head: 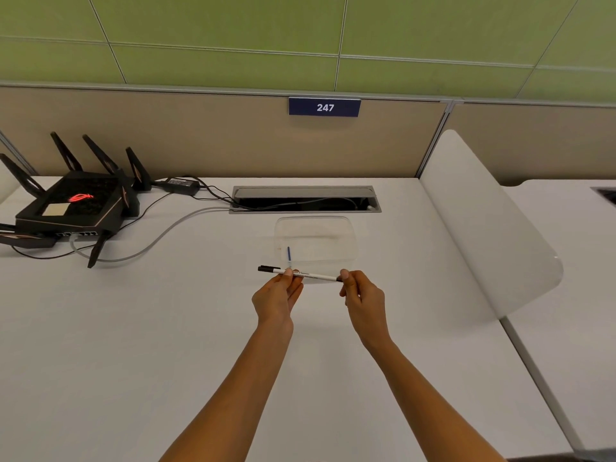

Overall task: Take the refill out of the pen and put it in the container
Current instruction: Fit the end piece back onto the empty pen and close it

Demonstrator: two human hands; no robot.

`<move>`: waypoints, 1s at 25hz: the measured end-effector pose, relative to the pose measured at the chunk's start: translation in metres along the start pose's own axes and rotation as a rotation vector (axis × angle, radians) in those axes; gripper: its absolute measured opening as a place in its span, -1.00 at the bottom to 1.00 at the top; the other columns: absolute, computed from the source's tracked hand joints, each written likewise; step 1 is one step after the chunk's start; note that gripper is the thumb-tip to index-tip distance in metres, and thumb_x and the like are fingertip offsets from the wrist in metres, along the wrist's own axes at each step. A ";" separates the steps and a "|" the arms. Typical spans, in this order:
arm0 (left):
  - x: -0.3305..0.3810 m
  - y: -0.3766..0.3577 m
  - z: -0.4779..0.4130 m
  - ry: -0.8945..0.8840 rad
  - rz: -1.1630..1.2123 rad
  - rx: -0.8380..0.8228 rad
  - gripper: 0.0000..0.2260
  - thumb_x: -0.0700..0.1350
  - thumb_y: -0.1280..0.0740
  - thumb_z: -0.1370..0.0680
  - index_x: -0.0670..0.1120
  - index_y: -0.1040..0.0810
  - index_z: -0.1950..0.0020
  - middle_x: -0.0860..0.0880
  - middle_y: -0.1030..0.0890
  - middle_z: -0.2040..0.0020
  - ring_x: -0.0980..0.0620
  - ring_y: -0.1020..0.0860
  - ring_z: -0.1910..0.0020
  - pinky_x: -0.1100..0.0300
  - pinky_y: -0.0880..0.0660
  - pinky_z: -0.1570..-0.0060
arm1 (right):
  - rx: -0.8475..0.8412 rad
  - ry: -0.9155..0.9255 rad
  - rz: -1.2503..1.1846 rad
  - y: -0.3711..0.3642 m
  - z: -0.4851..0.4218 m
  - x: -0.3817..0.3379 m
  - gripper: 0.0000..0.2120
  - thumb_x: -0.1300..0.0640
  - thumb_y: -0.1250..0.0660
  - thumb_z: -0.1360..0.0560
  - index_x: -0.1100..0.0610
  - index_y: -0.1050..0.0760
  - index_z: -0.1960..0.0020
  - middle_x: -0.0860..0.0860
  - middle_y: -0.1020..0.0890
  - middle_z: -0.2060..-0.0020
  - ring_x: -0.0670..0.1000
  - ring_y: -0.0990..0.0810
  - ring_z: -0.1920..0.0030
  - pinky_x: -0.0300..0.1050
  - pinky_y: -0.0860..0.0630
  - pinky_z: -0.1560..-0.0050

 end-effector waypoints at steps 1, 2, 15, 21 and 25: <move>0.001 0.001 0.000 -0.004 0.004 0.001 -0.88 -0.29 -0.39 -0.52 -0.29 -0.61 -0.03 -0.17 -0.68 0.09 -0.07 -0.67 0.08 0.09 -0.61 0.01 | -0.005 0.021 0.004 0.000 0.002 -0.001 -0.81 -0.01 -0.21 -0.59 0.05 -0.52 0.08 -0.04 -0.59 0.33 -0.09 -0.50 0.35 -0.20 -0.45 0.30; 0.002 0.001 -0.001 -0.007 0.003 0.000 -0.87 -0.30 -0.39 -0.52 -0.30 -0.61 -0.04 -0.17 -0.68 0.09 -0.07 -0.67 0.07 0.09 -0.61 0.00 | -0.007 0.036 0.013 -0.001 0.003 -0.002 -0.87 0.03 -0.23 -0.59 0.05 -0.51 0.04 -0.06 -0.59 0.31 -0.10 -0.51 0.33 -0.22 -0.46 0.29; 0.001 0.001 0.001 0.011 -0.010 -0.006 -0.86 -0.28 -0.41 -0.50 -0.29 -0.62 -0.03 -0.17 -0.69 0.08 -0.06 -0.69 0.10 0.07 -0.62 0.01 | 0.064 -0.023 -0.095 0.006 0.005 -0.001 -0.89 0.12 -0.32 -0.55 0.13 -0.59 0.08 0.00 -0.63 0.30 -0.03 -0.58 0.30 -0.30 -0.52 0.38; 0.000 -0.006 0.005 0.034 -0.045 -0.042 -0.88 -0.27 -0.40 -0.51 -0.26 -0.61 -0.02 -0.20 -0.70 0.04 -0.08 -0.69 0.05 0.06 -0.63 0.03 | 0.125 -0.136 -0.210 0.011 0.003 0.009 -0.80 0.07 -0.32 -0.55 0.18 -0.62 0.06 0.09 -0.66 0.31 0.01 -0.64 0.30 -0.21 -0.59 0.33; -0.007 -0.014 0.011 0.025 -0.083 -0.081 -0.85 -0.26 -0.37 -0.53 -0.26 -0.60 -0.08 -0.20 -0.70 0.00 -0.07 -0.69 0.04 0.07 -0.63 0.03 | 0.292 -0.339 -0.498 0.012 0.010 0.025 -0.89 0.16 -0.40 -0.50 0.21 -0.62 0.06 0.14 -0.69 0.22 0.07 -0.71 0.25 -0.09 -0.66 0.15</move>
Point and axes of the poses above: each hand's wrist, its own z-axis away from the middle knuckle, its own y-axis out of the back of the hand, x = y × z, the point moved 7 cm from there along -z, towards the middle knuckle
